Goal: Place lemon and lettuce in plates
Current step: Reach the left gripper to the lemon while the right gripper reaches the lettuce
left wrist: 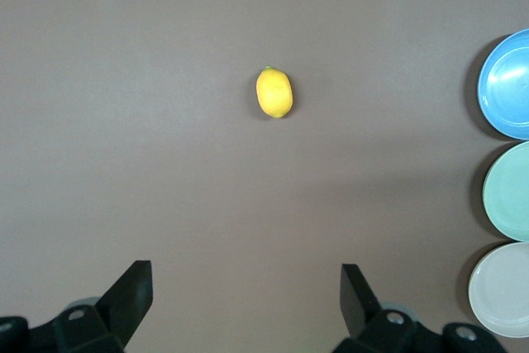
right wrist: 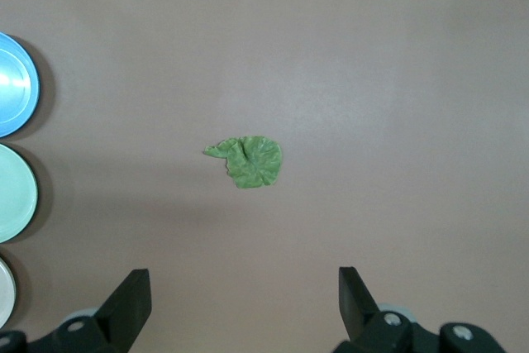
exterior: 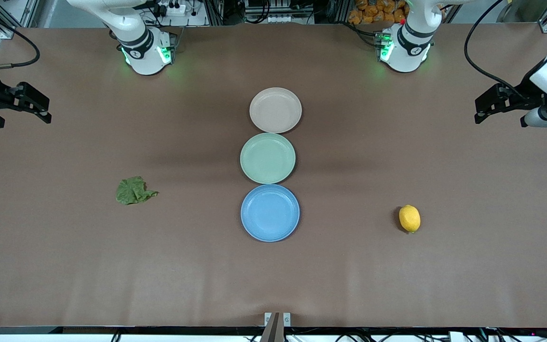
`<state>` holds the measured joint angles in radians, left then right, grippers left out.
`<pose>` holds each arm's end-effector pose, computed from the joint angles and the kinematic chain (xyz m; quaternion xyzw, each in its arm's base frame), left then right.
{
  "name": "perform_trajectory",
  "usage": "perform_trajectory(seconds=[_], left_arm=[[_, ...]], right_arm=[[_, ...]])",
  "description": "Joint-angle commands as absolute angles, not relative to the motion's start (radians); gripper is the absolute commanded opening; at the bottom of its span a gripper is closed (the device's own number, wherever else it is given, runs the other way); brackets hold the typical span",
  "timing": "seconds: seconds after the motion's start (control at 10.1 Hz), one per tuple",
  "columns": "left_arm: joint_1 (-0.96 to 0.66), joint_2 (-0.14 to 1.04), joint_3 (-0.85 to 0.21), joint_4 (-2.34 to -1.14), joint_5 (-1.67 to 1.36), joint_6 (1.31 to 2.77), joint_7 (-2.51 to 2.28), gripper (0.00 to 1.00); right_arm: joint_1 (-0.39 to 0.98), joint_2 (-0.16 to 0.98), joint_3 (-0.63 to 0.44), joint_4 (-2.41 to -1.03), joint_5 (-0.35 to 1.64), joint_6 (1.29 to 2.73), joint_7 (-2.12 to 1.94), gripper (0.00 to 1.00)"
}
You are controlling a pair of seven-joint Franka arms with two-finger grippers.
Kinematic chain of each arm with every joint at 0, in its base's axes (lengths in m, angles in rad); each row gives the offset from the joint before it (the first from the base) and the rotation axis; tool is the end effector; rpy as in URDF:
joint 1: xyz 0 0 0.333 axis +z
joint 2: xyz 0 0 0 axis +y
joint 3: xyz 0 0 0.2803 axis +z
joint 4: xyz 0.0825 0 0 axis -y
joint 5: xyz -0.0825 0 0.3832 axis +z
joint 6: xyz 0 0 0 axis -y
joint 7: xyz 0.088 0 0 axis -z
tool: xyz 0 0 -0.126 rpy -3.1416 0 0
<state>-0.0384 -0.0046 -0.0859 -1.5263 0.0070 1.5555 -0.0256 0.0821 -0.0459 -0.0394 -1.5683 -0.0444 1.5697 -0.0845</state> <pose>0.5479 -0.0677 0.5919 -0.9986 0.0492 -0.0171 0.0024 0.5419 0.0171 0.5961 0.9975 0.0630 0.0232 0.0218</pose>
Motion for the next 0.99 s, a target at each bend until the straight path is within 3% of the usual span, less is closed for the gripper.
perform_trajectory(seconds=[0.0,0.39,0.89], left_arm=[[-0.034,-0.014,-0.089,-1.519,0.017,1.543,-0.009,1.00],[-0.034,0.041,-0.089,-1.525,0.029,1.543,0.018,1.00],[-0.026,0.323,-0.087,-1.532,0.031,1.687,0.025,1.00]], right_arm=[[0.087,-0.054,-0.052,-1.574,-0.025,1.569,-0.098,1.00],[0.086,-0.054,-0.054,-1.572,-0.025,1.566,-0.098,1.00],[0.087,0.003,-0.038,-1.574,-0.025,1.577,-0.098,1.00]])
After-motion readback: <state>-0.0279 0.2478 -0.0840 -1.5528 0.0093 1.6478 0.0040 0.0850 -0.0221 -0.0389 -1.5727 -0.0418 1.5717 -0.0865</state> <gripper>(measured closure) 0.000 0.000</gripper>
